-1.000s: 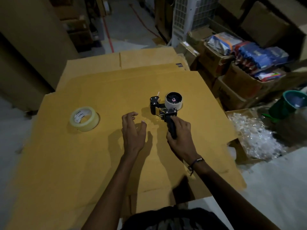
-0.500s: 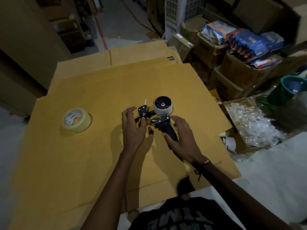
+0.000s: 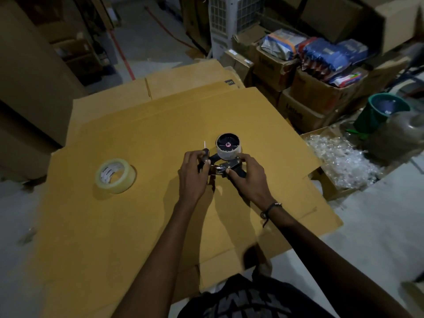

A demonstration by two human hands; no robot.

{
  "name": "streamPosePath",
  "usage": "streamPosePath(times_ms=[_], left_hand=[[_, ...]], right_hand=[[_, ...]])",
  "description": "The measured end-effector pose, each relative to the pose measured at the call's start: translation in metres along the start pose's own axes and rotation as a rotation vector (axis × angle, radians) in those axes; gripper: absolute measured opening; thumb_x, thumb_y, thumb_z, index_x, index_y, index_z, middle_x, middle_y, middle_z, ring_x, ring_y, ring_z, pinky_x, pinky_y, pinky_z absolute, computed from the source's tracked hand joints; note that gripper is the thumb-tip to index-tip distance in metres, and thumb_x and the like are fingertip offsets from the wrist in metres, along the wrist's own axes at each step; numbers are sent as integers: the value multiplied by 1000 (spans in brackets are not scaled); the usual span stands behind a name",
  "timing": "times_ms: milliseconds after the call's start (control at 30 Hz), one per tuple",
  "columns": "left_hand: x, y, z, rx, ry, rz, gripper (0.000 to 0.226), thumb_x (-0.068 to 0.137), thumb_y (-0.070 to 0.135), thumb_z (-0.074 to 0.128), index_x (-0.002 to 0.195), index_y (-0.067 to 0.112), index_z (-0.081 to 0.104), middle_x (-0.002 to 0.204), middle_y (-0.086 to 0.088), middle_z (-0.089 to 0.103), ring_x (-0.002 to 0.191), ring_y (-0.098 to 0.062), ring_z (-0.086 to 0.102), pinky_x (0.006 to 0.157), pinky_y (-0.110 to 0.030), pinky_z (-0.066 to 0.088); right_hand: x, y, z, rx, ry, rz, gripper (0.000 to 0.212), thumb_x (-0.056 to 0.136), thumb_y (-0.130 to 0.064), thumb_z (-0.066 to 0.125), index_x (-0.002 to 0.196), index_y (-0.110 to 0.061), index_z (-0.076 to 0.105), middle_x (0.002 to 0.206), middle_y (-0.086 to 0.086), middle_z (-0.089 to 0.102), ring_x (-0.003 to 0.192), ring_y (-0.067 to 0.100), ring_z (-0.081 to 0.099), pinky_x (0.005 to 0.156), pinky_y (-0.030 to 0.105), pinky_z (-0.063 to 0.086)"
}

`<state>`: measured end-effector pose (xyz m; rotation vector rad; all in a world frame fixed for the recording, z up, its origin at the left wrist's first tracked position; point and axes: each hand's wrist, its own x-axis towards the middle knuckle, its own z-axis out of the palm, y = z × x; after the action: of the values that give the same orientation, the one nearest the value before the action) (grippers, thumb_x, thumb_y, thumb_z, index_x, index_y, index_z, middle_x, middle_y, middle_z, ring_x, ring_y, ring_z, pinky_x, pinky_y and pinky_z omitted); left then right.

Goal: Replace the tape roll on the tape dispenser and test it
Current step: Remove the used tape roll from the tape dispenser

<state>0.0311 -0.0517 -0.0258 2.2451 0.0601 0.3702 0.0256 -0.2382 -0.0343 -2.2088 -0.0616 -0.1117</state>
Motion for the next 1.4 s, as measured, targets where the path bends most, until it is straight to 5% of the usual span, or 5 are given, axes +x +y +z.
streamPosePath(times_ms=[367, 567, 733, 1033, 1400], left_hand=[[-17, -27, -49, -300, 67, -174, 43, 102, 29, 68, 141, 24, 50, 143, 1, 52, 117, -10, 66, 76, -1, 48], [-17, -36, -67, -324, 54, -198, 50, 101, 31, 69, 146, 30, 48, 146, 2, 51, 112, 0, 64, 75, -3, 49], [-21, -39, -63, -296, -11, -261, 54, 103, 31, 66, 152, 28, 44, 137, 3, 60, 102, 8, 64, 77, -12, 50], [-3, -11, -74, -408, 83, -218, 42, 108, 32, 57, 149, 27, 50, 135, 4, 67, 118, -4, 62, 80, -1, 46], [-6, -9, -77, -318, 44, -271, 46, 103, 33, 65, 146, 26, 53, 125, 6, 67, 105, -5, 66, 73, -12, 48]], right_hand=[[-24, -41, 16, -61, 71, -227, 56, 88, -31, 82, 138, -26, 57, 139, -2, 55, 113, 11, 61, 86, 18, 54], [-17, -60, 21, -105, -15, -33, 95, 82, -42, 87, 157, -8, 40, 152, 16, 50, 130, 25, 55, 98, 26, 44], [-7, -63, 20, -127, -5, -51, 44, 81, -41, 88, 110, -9, 75, 98, 3, 79, 85, 13, 71, 65, 0, 39], [19, -54, -1, 154, -204, 134, 53, 90, -57, 74, 129, -24, 62, 97, 4, 79, 69, 0, 71, 56, 16, 49], [14, -53, 0, 45, -45, -186, 60, 84, -50, 83, 134, -33, 54, 121, -7, 65, 107, 14, 60, 83, 33, 53]])
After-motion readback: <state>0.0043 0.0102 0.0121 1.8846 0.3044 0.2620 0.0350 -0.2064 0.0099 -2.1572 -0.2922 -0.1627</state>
